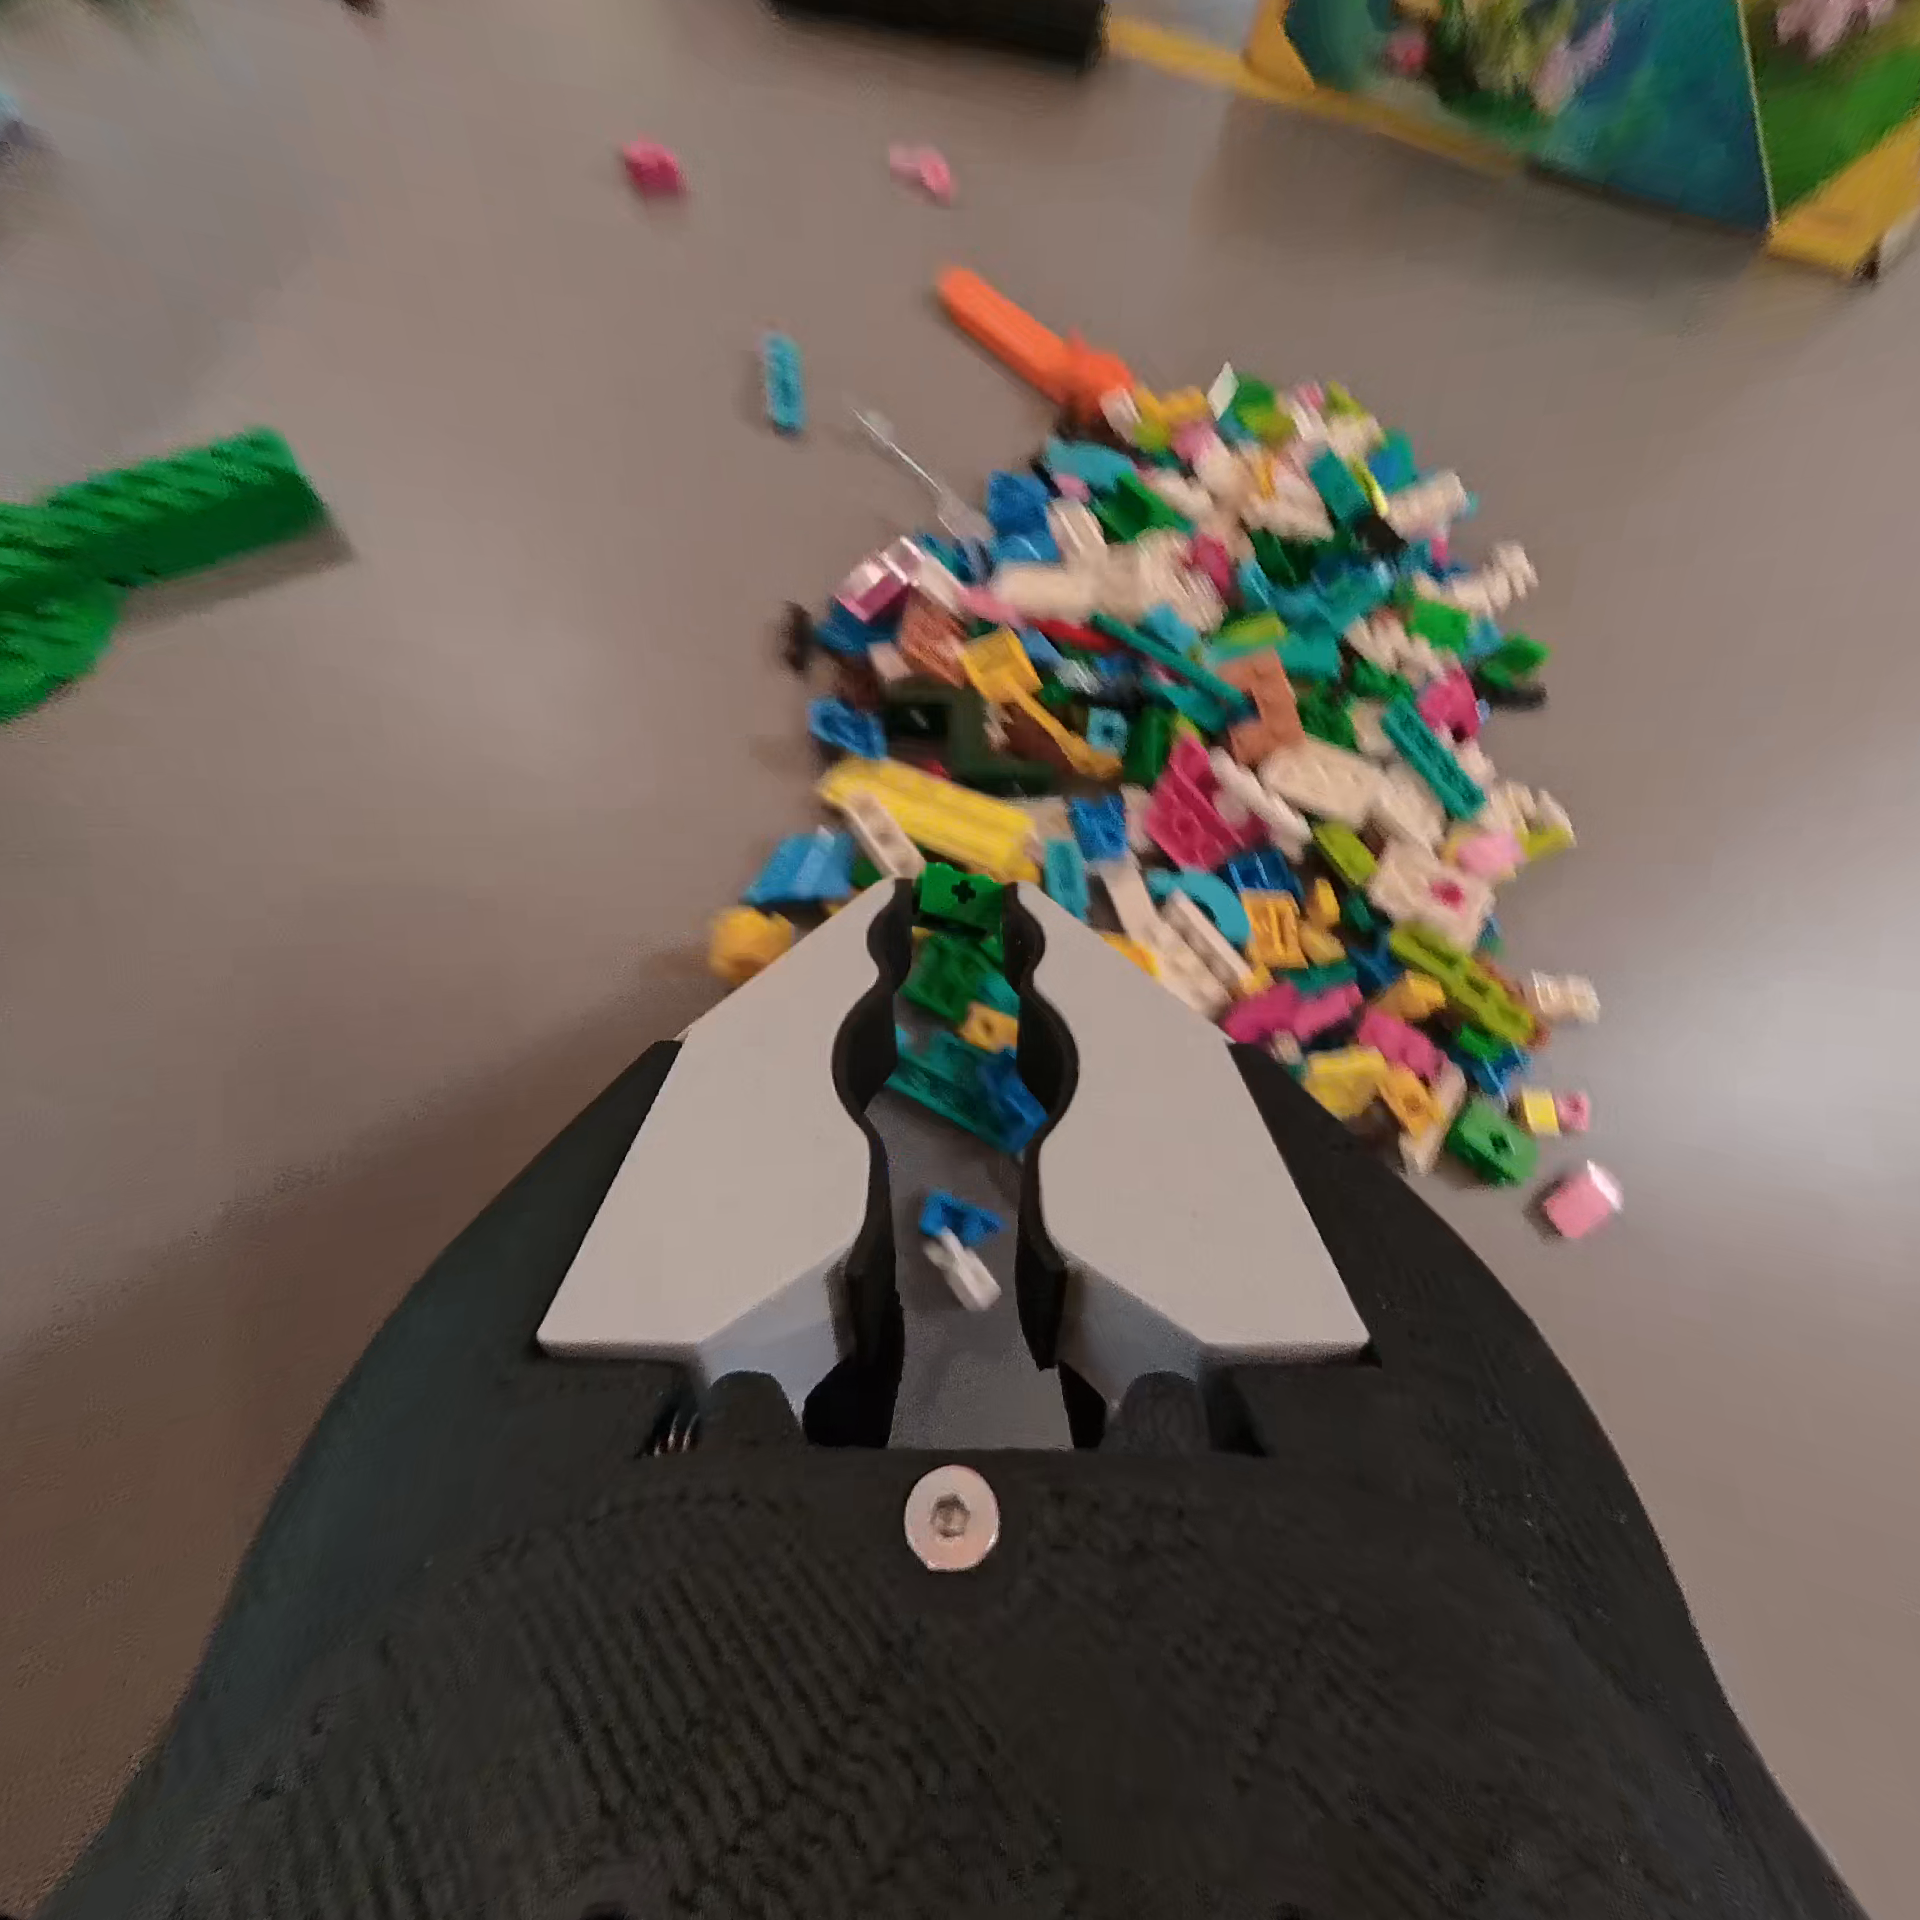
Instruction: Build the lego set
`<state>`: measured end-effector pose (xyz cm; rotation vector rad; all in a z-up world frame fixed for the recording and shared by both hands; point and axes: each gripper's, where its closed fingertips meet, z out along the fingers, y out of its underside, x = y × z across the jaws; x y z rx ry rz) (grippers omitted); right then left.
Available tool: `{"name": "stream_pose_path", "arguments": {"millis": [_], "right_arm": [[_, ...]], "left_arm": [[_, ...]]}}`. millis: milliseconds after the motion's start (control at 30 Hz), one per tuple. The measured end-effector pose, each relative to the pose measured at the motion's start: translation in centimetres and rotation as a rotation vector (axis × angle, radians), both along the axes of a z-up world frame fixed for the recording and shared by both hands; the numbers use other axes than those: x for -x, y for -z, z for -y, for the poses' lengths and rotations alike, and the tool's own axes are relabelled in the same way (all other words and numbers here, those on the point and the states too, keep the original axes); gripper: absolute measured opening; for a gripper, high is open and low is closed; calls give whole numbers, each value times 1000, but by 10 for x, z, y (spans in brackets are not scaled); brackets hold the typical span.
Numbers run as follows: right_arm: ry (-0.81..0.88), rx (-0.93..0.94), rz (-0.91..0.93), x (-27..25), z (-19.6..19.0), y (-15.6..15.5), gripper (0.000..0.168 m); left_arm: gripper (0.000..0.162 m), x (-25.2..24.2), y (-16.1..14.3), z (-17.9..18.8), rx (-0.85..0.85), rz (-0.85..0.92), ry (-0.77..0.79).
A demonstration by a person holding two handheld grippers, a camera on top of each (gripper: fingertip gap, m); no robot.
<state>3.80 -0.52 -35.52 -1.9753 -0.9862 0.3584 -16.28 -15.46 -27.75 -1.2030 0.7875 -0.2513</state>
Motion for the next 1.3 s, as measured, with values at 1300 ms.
{"name": "stream_pose_path", "arguments": {"millis": [1300], "right_arm": [[-374, -392, -293, 310, -9, -74, 32]], "left_arm": [[2, 25, -14, 1, 29, 167, -21]]}}
